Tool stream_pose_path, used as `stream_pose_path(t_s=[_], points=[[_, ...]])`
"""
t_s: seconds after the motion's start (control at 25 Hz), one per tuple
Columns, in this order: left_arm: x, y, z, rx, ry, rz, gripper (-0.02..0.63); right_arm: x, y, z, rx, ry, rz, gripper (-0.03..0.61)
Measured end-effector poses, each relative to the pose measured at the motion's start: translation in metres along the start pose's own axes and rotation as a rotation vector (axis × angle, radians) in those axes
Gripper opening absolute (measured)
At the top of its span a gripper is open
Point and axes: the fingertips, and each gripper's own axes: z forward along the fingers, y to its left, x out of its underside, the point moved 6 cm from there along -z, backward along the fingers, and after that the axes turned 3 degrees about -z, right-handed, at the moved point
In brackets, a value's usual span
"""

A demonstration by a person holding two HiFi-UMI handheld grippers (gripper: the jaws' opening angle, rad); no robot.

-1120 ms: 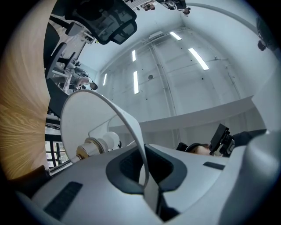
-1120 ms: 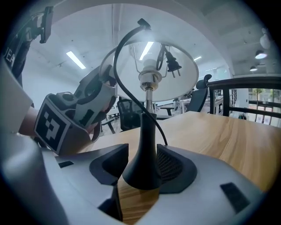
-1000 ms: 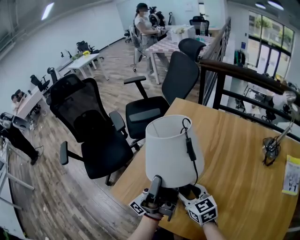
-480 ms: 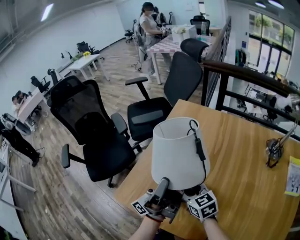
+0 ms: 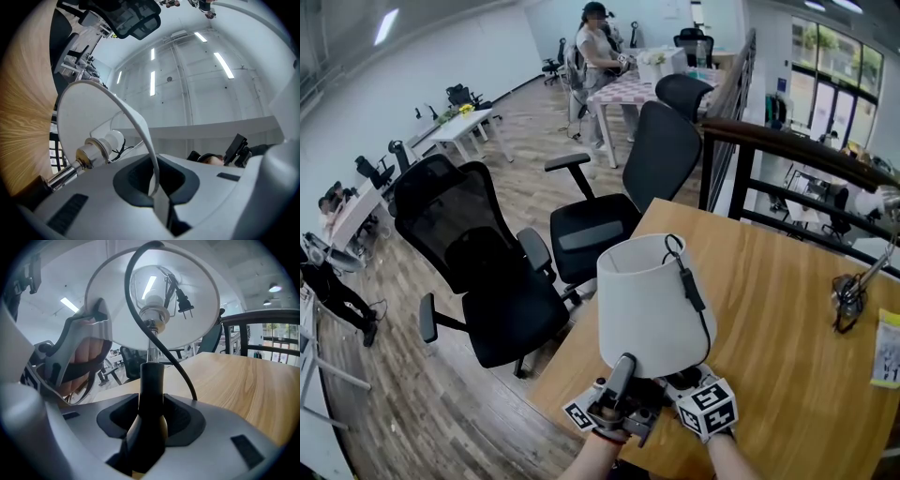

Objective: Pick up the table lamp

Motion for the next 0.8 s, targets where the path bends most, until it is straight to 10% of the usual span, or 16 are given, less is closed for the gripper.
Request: stream_pose_path(t_s=[0.8], points=[[0.018, -0.002, 0.025, 0.010, 0.102, 0.014, 0.012, -0.013, -0.007, -0.018, 0.043, -0.059, 0.006, 0.163]])
